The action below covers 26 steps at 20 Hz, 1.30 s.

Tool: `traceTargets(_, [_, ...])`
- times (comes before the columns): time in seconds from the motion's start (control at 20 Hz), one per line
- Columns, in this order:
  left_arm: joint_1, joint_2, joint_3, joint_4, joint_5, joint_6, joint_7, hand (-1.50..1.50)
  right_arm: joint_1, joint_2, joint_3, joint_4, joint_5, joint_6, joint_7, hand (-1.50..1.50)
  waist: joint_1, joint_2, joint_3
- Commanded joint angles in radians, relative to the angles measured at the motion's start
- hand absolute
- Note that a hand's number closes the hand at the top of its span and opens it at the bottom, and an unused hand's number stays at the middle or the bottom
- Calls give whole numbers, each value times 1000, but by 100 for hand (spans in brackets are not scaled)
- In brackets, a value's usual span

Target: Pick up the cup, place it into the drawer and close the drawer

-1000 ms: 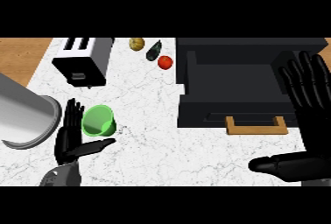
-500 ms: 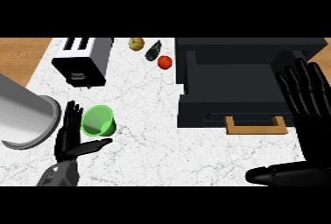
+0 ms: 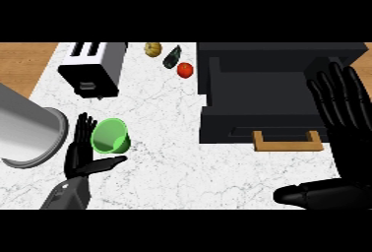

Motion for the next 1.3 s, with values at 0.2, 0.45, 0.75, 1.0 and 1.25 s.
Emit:
traceTargets(0.2, [-104,-4,44,132,46,-26,-25,-150,67,36,58,-92,30,-26,31,-150,-5,0,0])
traceTargets(0.45, [-115,-21,29,167,47,-100,-55,-150,37,-7,-23,10,-24,35,-56,-150,-4,1,0])
traceTargets(0.75, [-123,-17,23,220,48,-227,-90,-150,31,20,29,4,24,4,-30,-150,-6,3,-1])
traceTargets(1.0, [-166,-13,28,225,56,-259,-92,150,15,8,19,-69,3,-17,58,-150,-9,2,-1])
traceTargets(1.25, [-142,-39,6,149,35,-171,-168,150,19,-20,-29,-24,-31,24,5,-150,-1,-1,0])
